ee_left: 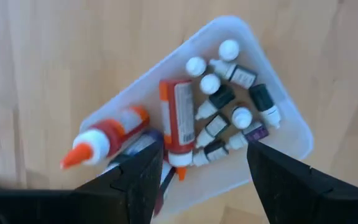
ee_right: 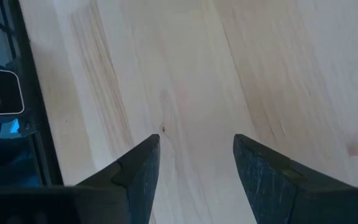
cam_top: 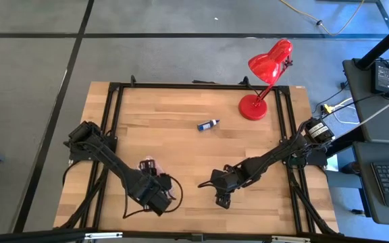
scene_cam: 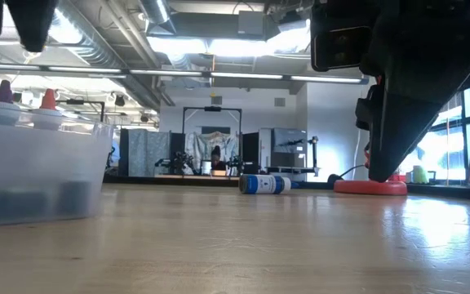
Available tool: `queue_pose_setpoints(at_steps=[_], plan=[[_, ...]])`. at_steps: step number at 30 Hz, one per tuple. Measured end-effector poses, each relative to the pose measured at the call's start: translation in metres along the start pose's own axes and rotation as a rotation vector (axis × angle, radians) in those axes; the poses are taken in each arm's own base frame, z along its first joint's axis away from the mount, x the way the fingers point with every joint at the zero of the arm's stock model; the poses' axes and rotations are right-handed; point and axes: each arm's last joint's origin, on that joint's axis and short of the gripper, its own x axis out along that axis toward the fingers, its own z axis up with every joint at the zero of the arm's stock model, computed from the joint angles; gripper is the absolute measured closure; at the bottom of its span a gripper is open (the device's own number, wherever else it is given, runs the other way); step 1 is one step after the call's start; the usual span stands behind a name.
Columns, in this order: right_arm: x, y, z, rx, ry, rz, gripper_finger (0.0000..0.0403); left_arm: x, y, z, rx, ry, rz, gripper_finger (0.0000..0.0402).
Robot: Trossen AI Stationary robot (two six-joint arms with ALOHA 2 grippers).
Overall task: Pick & Place food coloring
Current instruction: Put the orange food coloring bottle into the transparent bin
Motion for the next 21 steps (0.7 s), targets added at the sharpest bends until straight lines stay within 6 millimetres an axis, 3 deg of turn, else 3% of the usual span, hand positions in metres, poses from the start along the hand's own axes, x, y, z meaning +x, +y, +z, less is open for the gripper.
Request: queue_pose_setpoints(at_steps=[21], plan=[[0.0,-0.0008,0.0008,-0.019,-0.027,-0.026,0.0197,-0.0002,-0.0021,0.006,0.032,-0.117,0.032,0.0215]])
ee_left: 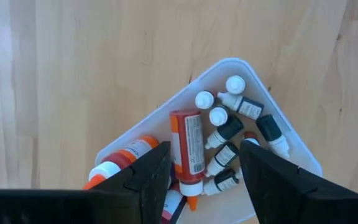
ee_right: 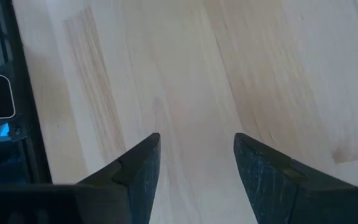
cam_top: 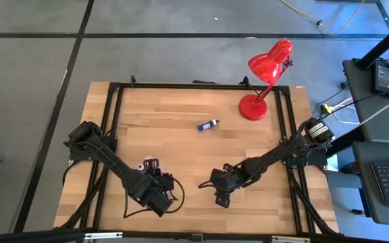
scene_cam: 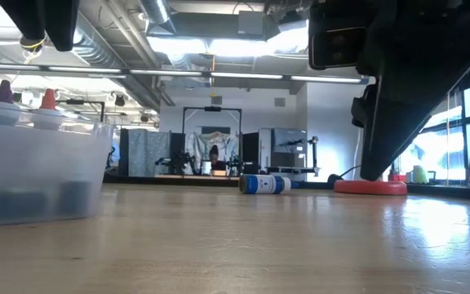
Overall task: Pick & Place food coloring
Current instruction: Put the orange food coloring bottle into the transparent bin
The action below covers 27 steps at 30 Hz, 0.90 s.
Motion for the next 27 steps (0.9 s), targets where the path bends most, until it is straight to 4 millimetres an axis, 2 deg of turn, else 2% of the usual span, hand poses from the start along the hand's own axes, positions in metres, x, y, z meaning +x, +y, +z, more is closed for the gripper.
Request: queue_pose_setpoints(at_steps=[11,21,27], plan=[[0.0,0.0,0.0,-0.015,0.001,0.001,0.0197,0.0003,-0.0003,0.0001,-0.006,0.024,-0.026,0.0217],[0.0,0.0,-0.0001,-0.028,0.002,0.001,0.0197,0.0002,-0.0009,-0.0003,-0.031,0.039,-0.044,0.0147],[0.0,-0.0002,0.0002,-0.026,-0.008,-0.008,0.0197,0.0011,0.0012,0.0015,-0.066,0.036,-0.032,0.0143]])
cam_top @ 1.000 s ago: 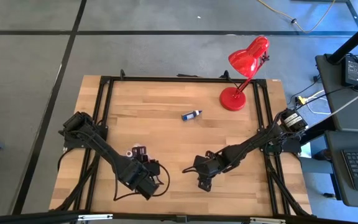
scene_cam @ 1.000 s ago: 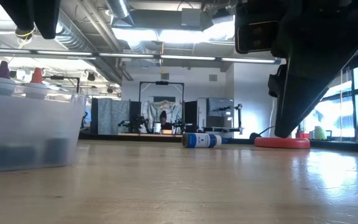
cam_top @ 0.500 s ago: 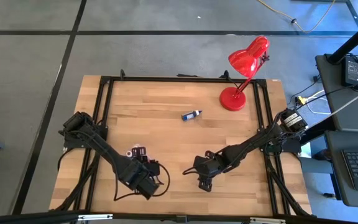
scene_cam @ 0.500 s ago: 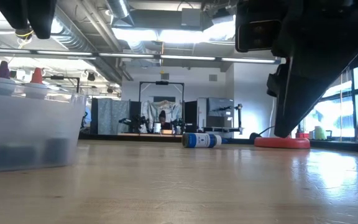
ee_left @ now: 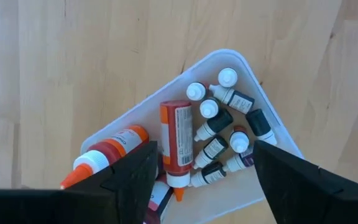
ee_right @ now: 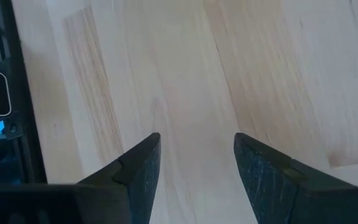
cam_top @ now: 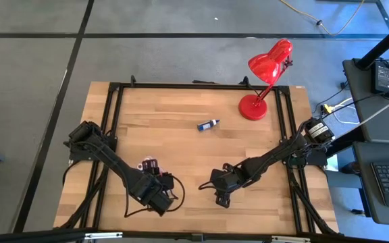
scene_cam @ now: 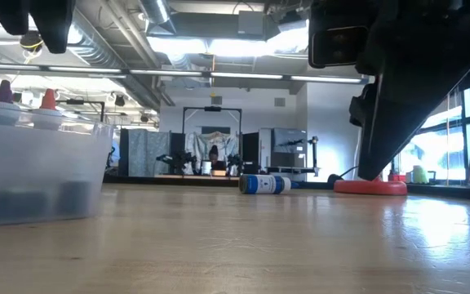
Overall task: Pick & Place food coloring
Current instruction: Put the orange food coloring bottle into the transparent bin
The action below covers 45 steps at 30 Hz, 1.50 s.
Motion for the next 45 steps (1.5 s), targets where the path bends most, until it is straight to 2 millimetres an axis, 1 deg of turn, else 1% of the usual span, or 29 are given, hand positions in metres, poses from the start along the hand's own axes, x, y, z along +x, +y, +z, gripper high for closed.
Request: queue_pose_setpoints(at_steps=[4,7,9,14,16,19,25,30,36,45], plan=[[0.0,0.0,0.0,0.01,-0.001,-0.001,0.0197,0.001,0.003,0.003,-0.007,-0.001,0.011,0.0145],[0.0,-0.001,0.001,0.019,-0.004,-0.004,0.0197,0.004,0.001,0.002,0.059,0.021,0.002,0.0146],[0.0,-0.002,0.002,0.022,-0.005,-0.006,0.0197,0.007,-0.001,0.001,0.071,0.021,-0.001,0.0147],[0.0,-0.003,0.003,0.01,-0.008,-0.011,0.0197,0.027,0.002,-0.005,0.077,0.06,0.033,0.015],[0.0,-0.004,0.003,0.011,-0.007,-0.013,0.0197,0.036,0.001,-0.008,0.077,0.085,0.021,0.0153],[0.0,-0.005,0.004,0.011,-0.008,-0.014,0.0197,0.044,0.002,-0.012,0.092,0.104,0.031,0.0159],[0.0,-0.007,0.006,0.008,-0.009,-0.017,0.0197,0.061,0.0,-0.017,0.089,0.096,0.021,0.0182],[0.0,-0.007,0.006,-0.007,-0.007,-0.015,0.0197,0.075,0.004,-0.023,0.077,0.123,0.048,0.0205],[0.0,-0.007,0.006,-0.007,-0.007,-0.015,0.0197,0.088,0.008,-0.028,0.071,0.131,0.062,0.0219],[0.0,-0.007,0.005,-0.009,-0.003,-0.018,0.0197,0.103,0.013,-0.029,0.066,0.138,0.05,0.022]])
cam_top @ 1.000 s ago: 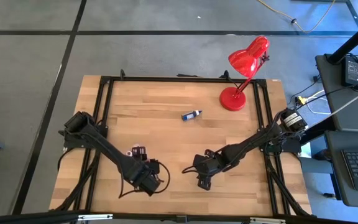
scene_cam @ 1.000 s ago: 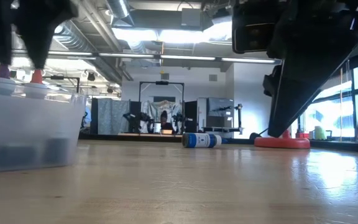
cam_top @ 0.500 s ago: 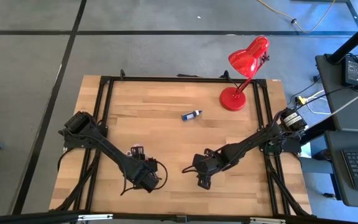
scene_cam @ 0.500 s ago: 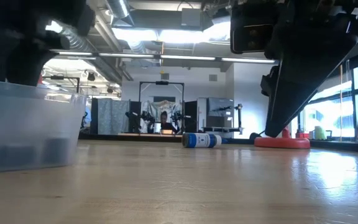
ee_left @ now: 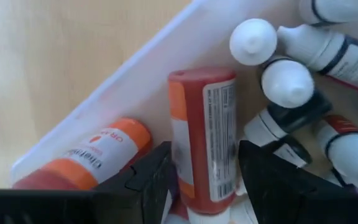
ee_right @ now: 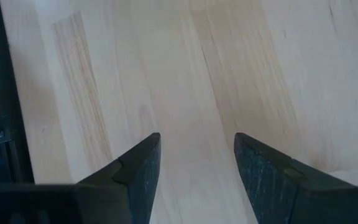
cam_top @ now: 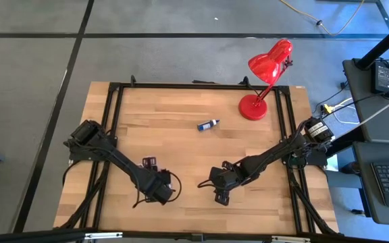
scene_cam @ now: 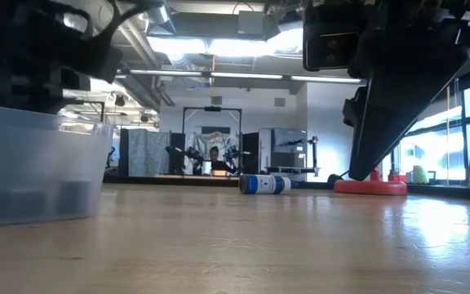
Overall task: Pick & Place food coloring
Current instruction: Put the orange food coloring bottle into the transparent bin
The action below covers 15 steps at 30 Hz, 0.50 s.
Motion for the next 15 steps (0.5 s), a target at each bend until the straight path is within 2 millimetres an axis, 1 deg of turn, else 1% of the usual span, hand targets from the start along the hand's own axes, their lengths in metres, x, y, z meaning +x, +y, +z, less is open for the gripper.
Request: queue_pose_setpoints(at_steps=[4,10,15], plan=[[0.0,-0.0001,-0.0001,-0.001,0.0,0.0,0.0197,0.0078,0.0026,0.0001,0.024,0.019,-0.023,0.022],[0.0,-0.0002,-0.0002,-0.002,0.001,-0.001,0.0197,0.0098,0.0061,0.0042,0.044,0.018,-0.034,0.0221],[0.0,-0.0002,-0.0003,-0.005,0.002,-0.002,0.0197,0.0106,0.0084,0.0085,0.091,0.006,-0.045,0.0243]])
